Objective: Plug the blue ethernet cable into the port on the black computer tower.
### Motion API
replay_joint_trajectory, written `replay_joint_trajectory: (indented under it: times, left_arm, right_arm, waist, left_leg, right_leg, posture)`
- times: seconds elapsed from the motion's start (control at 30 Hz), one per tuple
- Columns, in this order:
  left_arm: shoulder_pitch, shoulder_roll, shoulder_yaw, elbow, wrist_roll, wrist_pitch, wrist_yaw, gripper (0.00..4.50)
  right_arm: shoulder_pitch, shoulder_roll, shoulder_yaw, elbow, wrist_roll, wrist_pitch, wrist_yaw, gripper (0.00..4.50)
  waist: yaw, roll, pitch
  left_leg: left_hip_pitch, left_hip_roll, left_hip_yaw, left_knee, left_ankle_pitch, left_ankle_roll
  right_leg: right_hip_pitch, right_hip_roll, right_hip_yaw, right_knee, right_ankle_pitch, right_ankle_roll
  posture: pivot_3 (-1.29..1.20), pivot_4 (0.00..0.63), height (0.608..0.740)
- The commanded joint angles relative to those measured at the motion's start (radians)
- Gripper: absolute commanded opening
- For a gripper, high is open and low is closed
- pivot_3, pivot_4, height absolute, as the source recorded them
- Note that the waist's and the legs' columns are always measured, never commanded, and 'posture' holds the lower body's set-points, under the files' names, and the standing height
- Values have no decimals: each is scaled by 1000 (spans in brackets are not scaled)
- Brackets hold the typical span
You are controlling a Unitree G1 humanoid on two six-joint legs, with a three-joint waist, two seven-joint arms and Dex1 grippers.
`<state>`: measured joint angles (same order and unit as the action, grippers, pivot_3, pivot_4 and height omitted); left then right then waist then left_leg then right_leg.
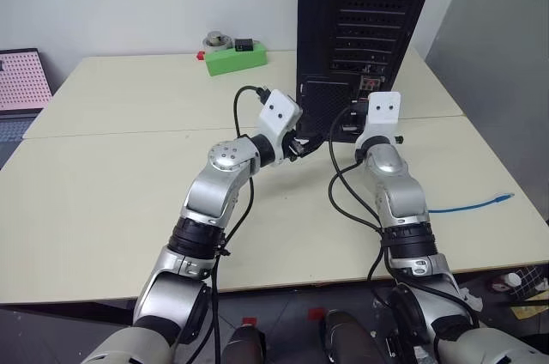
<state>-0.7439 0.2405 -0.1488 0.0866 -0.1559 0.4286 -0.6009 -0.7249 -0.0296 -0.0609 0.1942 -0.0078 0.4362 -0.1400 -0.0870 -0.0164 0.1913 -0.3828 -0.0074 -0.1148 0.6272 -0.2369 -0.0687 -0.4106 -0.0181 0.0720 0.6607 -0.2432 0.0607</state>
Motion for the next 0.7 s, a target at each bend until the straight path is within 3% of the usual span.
replay_joint_trajectory:
  times: [0.03,0.17,0.37,0.53,0.7]
  left_arm:
    - [-27,13,21,-15,1,-23,1,3388]
    - [-20,33,25,-11,9,-31,0,3388]
    - [19,104,43,-45,-4,14,-29,3388]
    - [75,199,80,-101,-25,42,-74,3388]
    - [117,275,146,-141,-96,80,-142,3388]
  right_arm:
    - [23,-8,-18,-94,20,6,18,1242]
    - [72,-11,-20,-204,31,64,28,2197]
    - [213,-34,-6,-529,77,222,96,3399]
    - [302,-172,-66,-766,269,347,321,4438]
    - [356,-383,-208,-818,444,399,539,4471]
  waist:
    - [2,0,0]
    - [4,0,0]
    - [7,0,0]
    - [7,0,0]
    - [11,0,0]
  left_leg:
    - [0,0,0,0,0,0]
    - [-2,0,0,-1,0,0]
    - [-12,0,-1,-1,0,0]
    - [-14,0,-1,-1,0,0]
    - [-14,0,-2,1,0,0]
  right_leg:
    - [0,0,0,0,0,0]
    - [-1,0,0,-3,0,0]
    - [-10,0,0,-3,0,0]
    - [-12,-1,-1,-2,0,0]
    - [-10,-1,-2,-3,0,0]
  posture:
    - [0,150,740]
    - [0,150,740]
    - [0,150,740]
    - [0,150,740]
    - [0,150,740]
